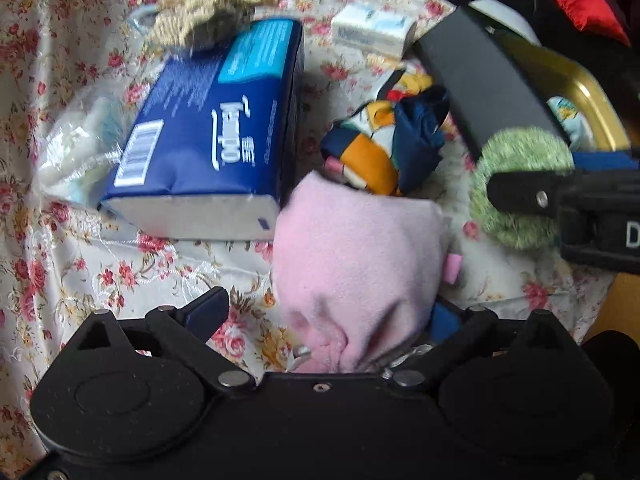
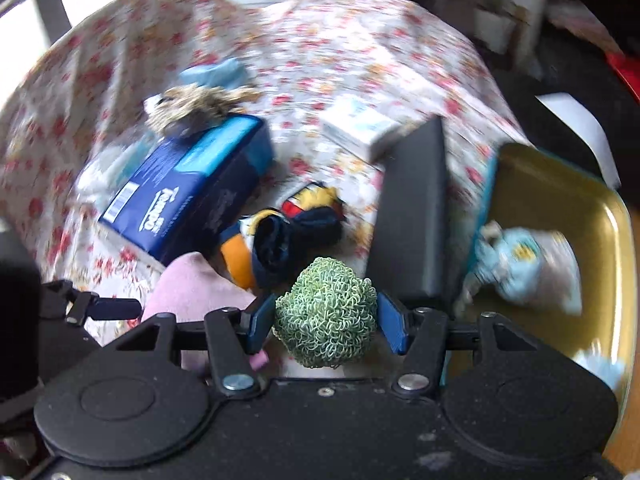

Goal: Organize soft objects
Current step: 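Lift the pink sachet with the left tool while the right tool grasps the green knitted ball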

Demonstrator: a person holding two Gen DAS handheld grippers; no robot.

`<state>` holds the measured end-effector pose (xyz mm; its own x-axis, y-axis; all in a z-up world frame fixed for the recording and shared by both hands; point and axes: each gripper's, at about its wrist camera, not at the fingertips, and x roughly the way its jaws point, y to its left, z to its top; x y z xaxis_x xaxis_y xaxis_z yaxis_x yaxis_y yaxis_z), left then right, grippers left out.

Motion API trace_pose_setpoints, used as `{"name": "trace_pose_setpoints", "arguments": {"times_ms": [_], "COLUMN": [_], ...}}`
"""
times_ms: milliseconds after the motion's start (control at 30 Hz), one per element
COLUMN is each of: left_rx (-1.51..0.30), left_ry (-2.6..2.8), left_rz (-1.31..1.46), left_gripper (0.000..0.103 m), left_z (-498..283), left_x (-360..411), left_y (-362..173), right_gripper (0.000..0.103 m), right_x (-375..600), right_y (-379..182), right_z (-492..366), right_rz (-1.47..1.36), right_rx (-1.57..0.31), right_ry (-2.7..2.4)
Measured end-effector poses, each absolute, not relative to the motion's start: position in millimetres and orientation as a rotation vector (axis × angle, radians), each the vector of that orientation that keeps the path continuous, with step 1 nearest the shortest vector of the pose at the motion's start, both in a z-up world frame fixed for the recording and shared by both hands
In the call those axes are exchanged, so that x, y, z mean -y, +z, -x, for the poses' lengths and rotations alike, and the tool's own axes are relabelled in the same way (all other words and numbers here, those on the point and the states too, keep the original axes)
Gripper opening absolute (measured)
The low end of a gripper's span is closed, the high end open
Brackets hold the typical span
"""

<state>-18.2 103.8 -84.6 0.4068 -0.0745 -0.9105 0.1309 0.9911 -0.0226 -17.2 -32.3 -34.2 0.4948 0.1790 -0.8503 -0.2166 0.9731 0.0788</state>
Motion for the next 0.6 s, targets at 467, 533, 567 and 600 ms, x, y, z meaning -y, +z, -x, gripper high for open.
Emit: {"name": "trace_pose_setpoints", "arguments": {"times_ms": [467,533,567,600], "left_rx": [-1.068,-1.110,-1.132,-1.148], "left_ry": [-0.166,-0.187,-0.192,-0.195], "left_rz": [-0.034,-0.015,-0.005,0.018], "left_gripper": [0.099,0.097,0.094,0.084], "left_z": [-3.1,-6.5,-6.2,-6.4], "left_x": [-102.8,-102.7,-101.8,-102.8], "left_y": [-75.7,-81.4,-84.2,-86.3], "right_gripper": [0.056,0.056,0.056,0.056], "right_x": [74.9,73.3,72.6,72.1], "right_y": [-31.9,-36.7,-38.7,-40.7], "right_z": [51.9,56.8,59.3,61.7], "right_rz": [-0.294,-0.291,-0.288,-0.286], "right_rx": [-1.114,-1.128,-1.135,-1.142], "right_ry": [0.065,0.045,0.038,0.035]}}
